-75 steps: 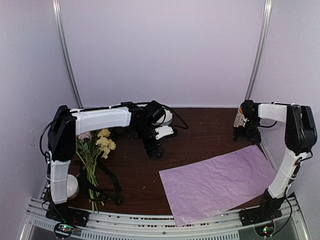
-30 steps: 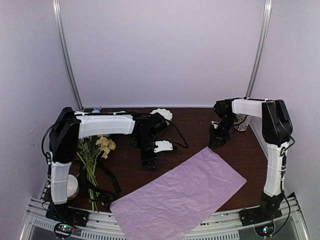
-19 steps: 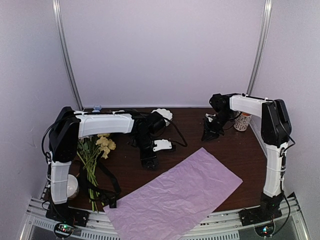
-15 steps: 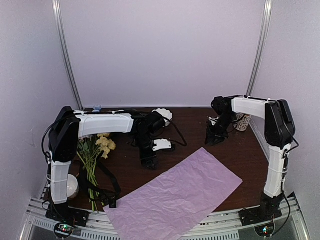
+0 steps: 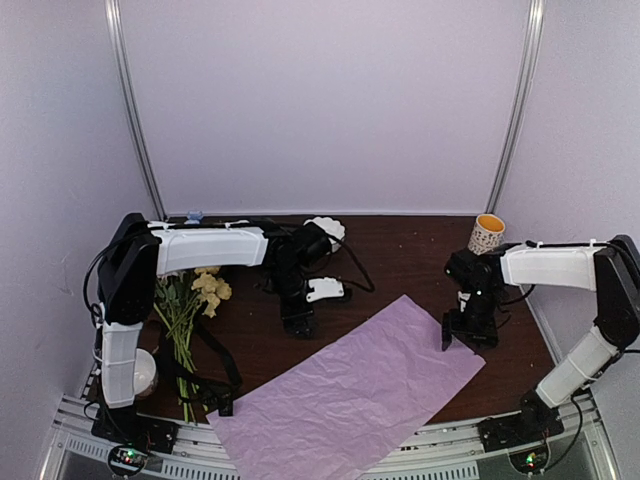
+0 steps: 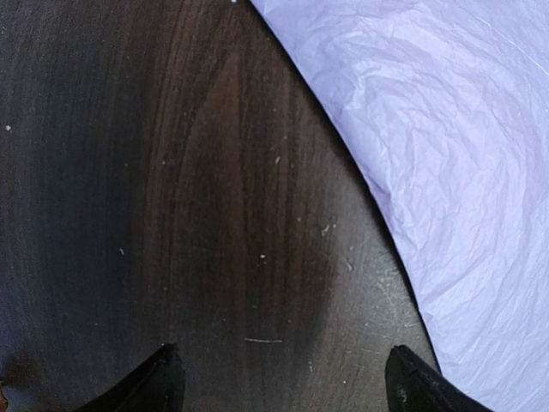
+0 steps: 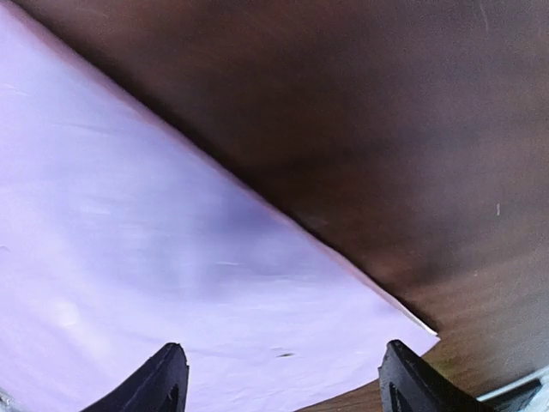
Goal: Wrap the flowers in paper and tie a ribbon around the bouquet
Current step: Pick up the folded wrapping paper from the corner of the board.
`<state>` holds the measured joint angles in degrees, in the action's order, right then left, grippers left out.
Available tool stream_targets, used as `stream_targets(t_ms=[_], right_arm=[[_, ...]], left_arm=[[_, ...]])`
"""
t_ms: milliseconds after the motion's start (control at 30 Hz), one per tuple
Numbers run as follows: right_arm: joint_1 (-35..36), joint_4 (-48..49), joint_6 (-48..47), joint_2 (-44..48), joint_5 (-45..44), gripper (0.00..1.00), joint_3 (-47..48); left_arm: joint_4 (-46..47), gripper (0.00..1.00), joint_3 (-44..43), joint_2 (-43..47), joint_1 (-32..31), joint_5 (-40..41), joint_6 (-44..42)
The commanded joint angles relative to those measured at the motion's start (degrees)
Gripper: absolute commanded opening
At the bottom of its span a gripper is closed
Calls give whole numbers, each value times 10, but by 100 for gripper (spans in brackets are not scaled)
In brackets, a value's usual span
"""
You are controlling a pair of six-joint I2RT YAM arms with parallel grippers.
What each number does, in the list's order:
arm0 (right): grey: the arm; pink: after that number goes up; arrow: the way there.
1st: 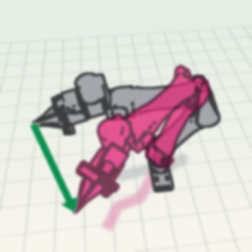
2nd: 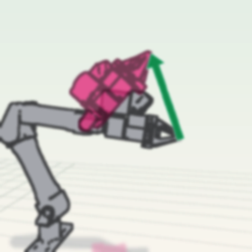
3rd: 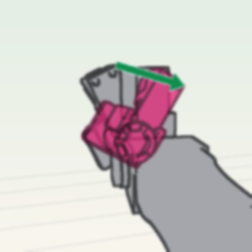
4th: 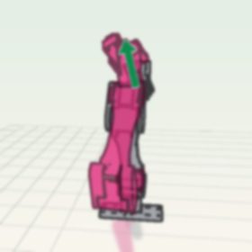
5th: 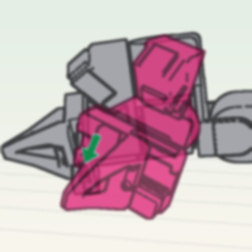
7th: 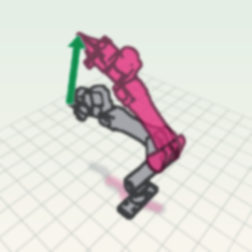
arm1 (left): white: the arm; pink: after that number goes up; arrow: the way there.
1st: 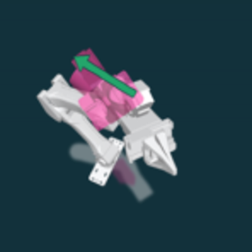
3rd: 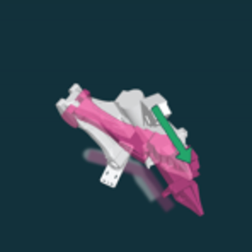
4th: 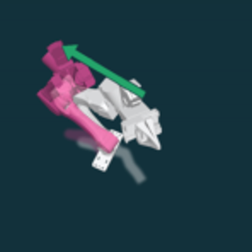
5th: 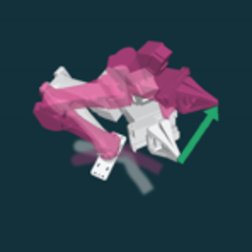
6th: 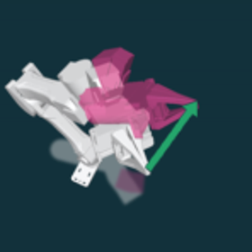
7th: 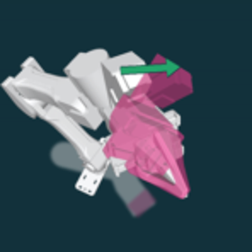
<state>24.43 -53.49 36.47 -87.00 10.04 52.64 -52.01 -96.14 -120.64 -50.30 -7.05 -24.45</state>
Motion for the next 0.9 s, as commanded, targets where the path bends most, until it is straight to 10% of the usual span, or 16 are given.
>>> stream_targets(t_ms=[0, 467, 867], right_arm=[[23, 0, 96, -21, -50, 80, -47], [55, 1, 196, 154, -95, 86, -131], [56, 206, 199, 106, 68, 79, -227]], left_arm=[[21, 84, -29, 9, -3, 8, 20], [28, 84, 12, 25, -5, 53, 139], [83, 84, 183, 126, -12, 71, 270]])
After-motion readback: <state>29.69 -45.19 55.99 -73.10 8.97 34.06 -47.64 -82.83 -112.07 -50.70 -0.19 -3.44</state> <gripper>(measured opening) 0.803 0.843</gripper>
